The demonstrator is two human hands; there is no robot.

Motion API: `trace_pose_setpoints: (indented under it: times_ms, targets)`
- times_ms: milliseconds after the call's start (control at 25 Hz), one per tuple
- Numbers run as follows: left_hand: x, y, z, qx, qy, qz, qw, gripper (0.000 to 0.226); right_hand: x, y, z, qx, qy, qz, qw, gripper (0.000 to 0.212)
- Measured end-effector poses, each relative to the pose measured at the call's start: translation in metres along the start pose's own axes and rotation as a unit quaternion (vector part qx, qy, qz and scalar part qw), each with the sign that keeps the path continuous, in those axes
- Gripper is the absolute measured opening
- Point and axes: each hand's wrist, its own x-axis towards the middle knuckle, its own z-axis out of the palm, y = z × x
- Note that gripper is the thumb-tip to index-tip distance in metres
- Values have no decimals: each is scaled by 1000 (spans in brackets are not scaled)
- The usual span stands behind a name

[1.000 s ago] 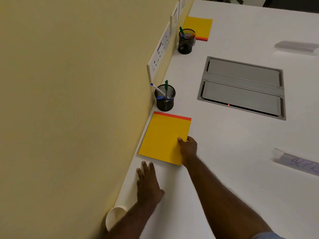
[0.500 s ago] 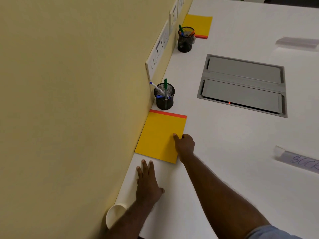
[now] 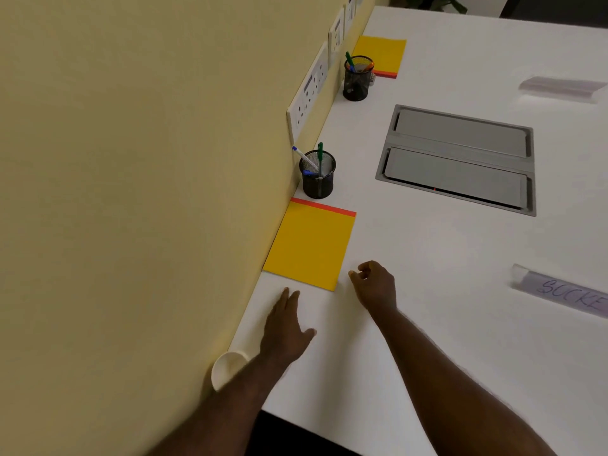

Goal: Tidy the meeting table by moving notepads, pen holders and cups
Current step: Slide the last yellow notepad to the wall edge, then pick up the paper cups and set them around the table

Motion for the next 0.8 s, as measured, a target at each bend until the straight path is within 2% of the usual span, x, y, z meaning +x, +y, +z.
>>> trace_pose_setpoints:
  times_ms: [240, 360, 520, 600, 720, 800]
  targets:
    - [-69, -7, -1, -93, 43, 168, 981, 58, -65, 4, 4, 15, -3, -118, 993, 55]
    - [-109, -24, 0, -137, 89, 173, 971, 47, -105, 4, 15, 18, -36, -167, 985, 57]
    - [-163, -62, 12, -218, 201, 111, 949, 34, -157, 2, 36, 24, -98, -211, 972, 66]
    - [-183, -83, 21, -251, 237, 39, 938, 36, -177, 2, 48, 5, -133, -233, 963, 76]
    - [-196, -105, 28, -275, 259, -85, 922, 42, -196, -3, 67, -39, -188, -261, 946, 95]
    - [-191, -116, 31, -295, 250, -120, 914, 49, -204, -11, 80, -63, -210, -271, 937, 104]
